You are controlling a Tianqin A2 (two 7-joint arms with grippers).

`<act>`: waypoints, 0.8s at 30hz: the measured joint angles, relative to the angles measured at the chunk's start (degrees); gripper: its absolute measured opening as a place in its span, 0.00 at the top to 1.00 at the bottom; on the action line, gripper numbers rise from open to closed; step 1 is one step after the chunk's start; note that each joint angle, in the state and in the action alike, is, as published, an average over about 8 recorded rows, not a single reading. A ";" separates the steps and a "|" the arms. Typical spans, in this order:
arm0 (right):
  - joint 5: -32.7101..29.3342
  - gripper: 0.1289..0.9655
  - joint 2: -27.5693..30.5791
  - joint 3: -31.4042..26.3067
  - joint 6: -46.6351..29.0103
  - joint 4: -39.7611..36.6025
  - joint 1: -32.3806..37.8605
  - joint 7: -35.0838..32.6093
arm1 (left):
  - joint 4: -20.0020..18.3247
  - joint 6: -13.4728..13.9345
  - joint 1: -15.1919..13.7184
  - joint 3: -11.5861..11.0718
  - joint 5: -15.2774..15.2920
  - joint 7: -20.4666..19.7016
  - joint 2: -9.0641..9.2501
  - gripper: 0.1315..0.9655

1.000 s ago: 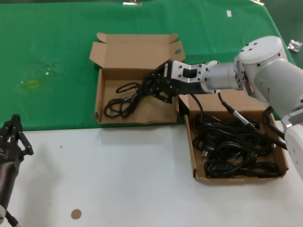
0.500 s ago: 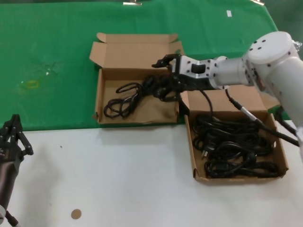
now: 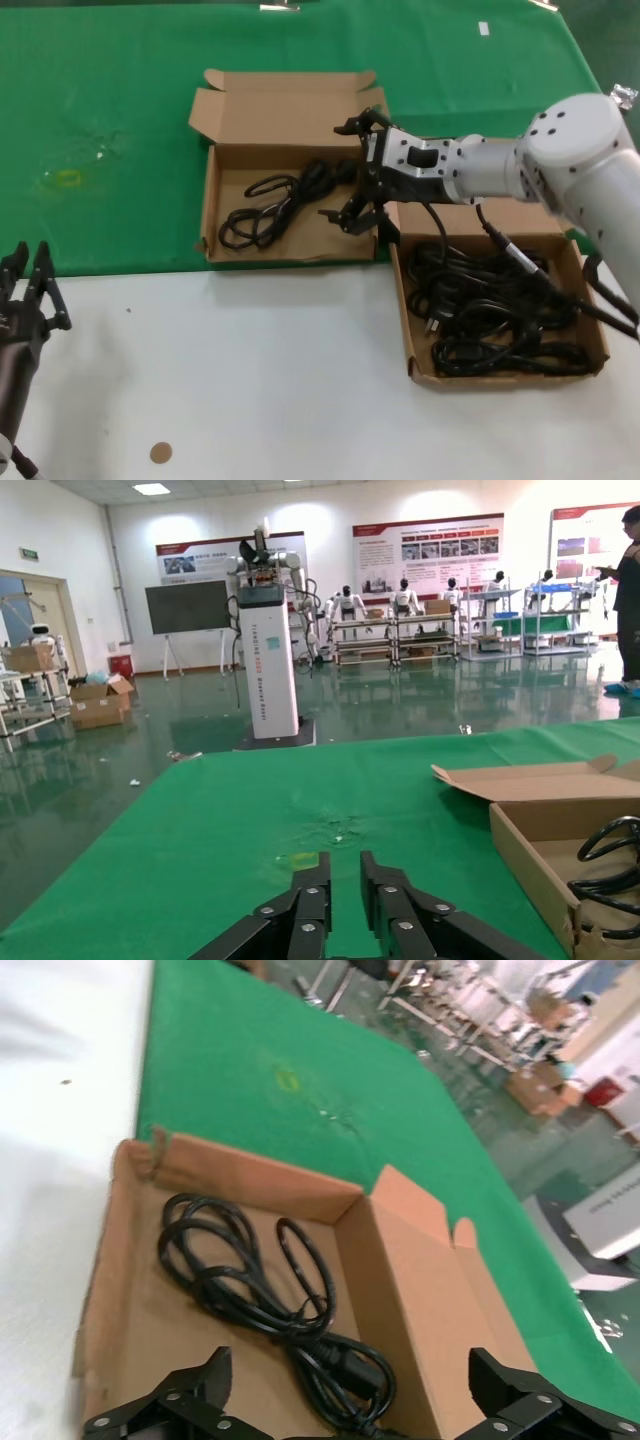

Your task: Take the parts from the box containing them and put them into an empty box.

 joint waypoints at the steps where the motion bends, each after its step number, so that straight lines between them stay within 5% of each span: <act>1: 0.24 0.23 0.06 0.26 0.51 0.77 -0.75 0.32 | 0.00 0.00 0.00 0.00 0.00 0.00 0.00 0.92; 9: 2.45 0.15 0.64 2.67 5.18 7.87 -7.71 3.35 | 0.00 0.00 0.00 0.00 -0.01 0.00 0.00 0.88; 24: 6.78 0.00 1.78 7.38 14.32 21.78 -21.35 9.26 | 0.00 0.00 0.00 0.00 0.00 0.00 0.00 0.52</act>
